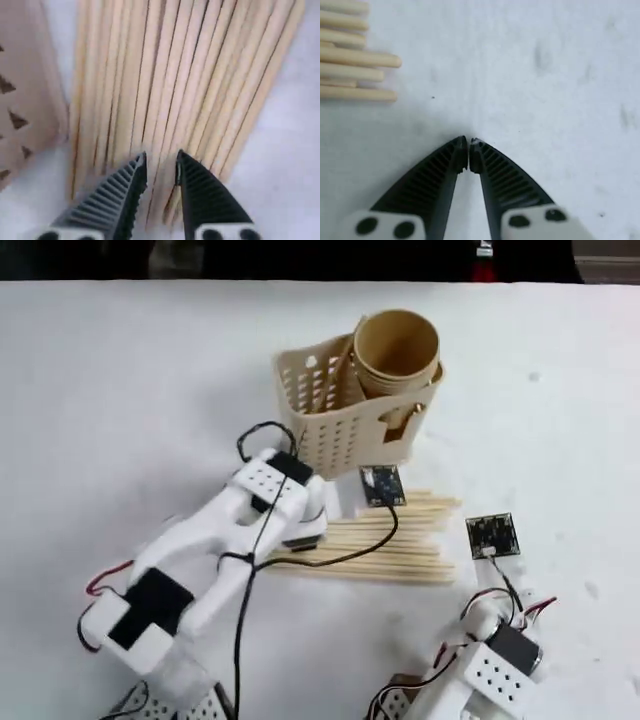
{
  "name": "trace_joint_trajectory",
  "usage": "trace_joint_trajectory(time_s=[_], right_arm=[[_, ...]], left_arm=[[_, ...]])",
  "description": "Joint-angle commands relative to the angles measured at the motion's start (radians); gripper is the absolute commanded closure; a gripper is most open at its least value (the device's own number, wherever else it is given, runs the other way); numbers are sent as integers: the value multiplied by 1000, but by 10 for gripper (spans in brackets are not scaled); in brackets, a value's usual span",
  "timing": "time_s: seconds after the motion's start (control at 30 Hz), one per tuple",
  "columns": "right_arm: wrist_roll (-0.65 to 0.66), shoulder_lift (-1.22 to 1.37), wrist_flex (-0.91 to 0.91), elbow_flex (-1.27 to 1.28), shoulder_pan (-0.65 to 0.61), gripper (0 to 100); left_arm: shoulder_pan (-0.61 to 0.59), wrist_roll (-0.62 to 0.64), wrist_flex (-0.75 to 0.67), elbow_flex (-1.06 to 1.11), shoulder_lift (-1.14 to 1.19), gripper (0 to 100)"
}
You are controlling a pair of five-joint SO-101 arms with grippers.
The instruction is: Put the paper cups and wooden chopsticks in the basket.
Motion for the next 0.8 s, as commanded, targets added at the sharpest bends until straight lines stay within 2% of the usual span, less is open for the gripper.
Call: trace_joint_trajectory(time_s=[0.0,0.17,0.43,0.53,0.77], right_arm=[[12,-5,-16,-3,19,974],[12,-5,-16,-3,19,974],[12,-5,-16,-3,19,974],[12,-5,-16,-3,19,974],[12,-5,-16,-3,19,974]], left_arm=[[-33,-14,-20,-41,5,901],[-99,-63,-63,-32,12,977],[-199,-101,-60,-32,10,977],[-243,-173,-14,-34,7,977],[-344,-190,97,-38,-27,977]])
